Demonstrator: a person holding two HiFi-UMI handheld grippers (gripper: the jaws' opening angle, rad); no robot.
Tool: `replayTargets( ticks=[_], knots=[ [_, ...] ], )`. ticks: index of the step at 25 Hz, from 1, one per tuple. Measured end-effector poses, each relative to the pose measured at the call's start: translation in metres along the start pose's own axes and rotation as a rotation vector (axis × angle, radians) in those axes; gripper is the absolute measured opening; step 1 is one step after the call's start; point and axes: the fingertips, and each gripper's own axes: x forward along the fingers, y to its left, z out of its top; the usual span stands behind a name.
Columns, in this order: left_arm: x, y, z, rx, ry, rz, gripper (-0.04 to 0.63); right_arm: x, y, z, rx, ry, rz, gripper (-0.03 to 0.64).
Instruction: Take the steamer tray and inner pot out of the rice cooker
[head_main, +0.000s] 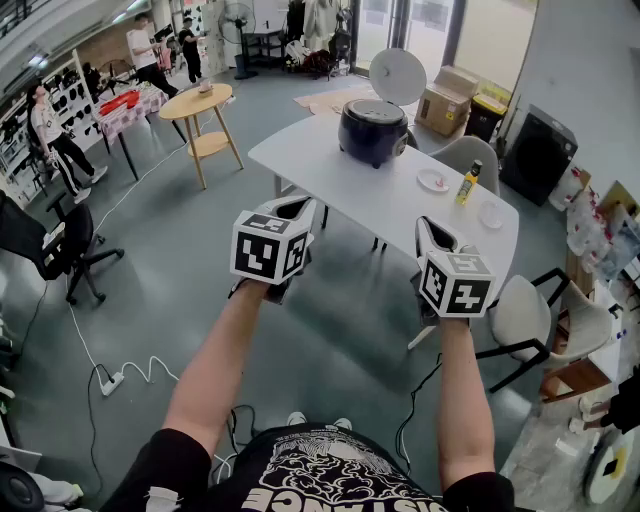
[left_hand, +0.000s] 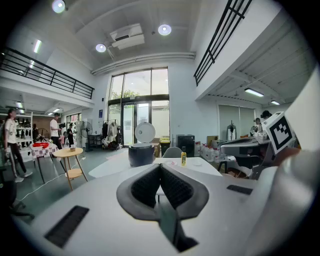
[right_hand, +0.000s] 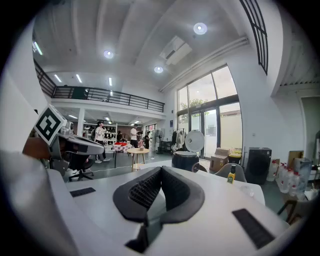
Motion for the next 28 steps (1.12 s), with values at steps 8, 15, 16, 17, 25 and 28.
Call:
replayTargets(
  ticks=[8,15,16,17,25,28],
  knots=[
    [-0.007,0.004,-0.001,0.019,-0.004,0.010,0.012,-0.003,0.005,-0.001,0.005,-0.016,-0.024,0.015],
    [-0.010,0.007,0.001,0.021,-0.007,0.009,0.050,-0.003,0.005,0.003,-0.001,-0.012,-0.043,0.058],
    [-0.010,0.008,0.000,0.021,-0.004,0.010,0.060,-0.003,0.006,0.003,-0.001,-0.009,-0.041,0.058],
    [-0.010,0.009,-0.001,0.020,-0.002,0.010,0.063,-0.003,0.007,0.003,-0.001,-0.007,-0.039,0.058],
    [-0.022,0.024,-0.009,0.014,-0.001,0.033,0.122,-0.003,0.020,-0.001,0.003,0.008,-0.033,0.099],
    [-0.029,0.033,-0.010,0.010,-0.004,0.043,0.154,-0.001,0.030,-0.001,0.002,0.014,-0.029,0.128]
  ],
)
